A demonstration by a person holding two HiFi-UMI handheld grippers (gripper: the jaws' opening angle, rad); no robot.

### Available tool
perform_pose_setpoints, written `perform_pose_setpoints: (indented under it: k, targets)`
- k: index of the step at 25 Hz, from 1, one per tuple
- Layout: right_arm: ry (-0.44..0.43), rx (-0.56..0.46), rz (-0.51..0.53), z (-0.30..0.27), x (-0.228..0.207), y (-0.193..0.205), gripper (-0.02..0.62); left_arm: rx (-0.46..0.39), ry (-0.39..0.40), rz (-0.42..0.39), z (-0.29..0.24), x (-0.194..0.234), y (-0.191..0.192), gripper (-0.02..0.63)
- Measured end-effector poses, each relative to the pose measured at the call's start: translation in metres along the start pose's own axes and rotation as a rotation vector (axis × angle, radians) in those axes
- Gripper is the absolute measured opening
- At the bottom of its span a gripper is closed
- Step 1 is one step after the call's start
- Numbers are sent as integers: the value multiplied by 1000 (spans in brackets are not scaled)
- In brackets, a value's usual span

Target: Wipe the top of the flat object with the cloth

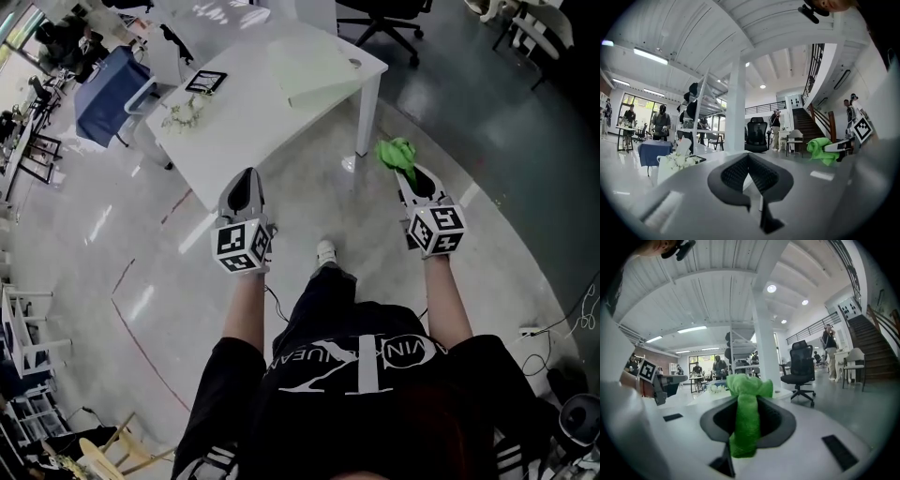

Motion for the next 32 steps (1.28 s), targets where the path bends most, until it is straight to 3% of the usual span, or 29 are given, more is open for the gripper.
perform_pose_setpoints:
  k: [17, 32]
  targets:
    - [18, 52, -4, -143, -29, -30, 78, 24, 63, 30, -151, 62, 13, 12]
    - [19, 61, 22, -237, -36, -44, 78, 14, 79, 54, -227, 112, 30, 12]
Point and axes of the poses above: the fingertips, and each gripper's own axes: z backward along the fingers, x to its left, y out of its underside, the point moved 1 cm from there along z, backward along the fingers, and after that the axes turned 11 degrees about -z, right-handed, at the moved point
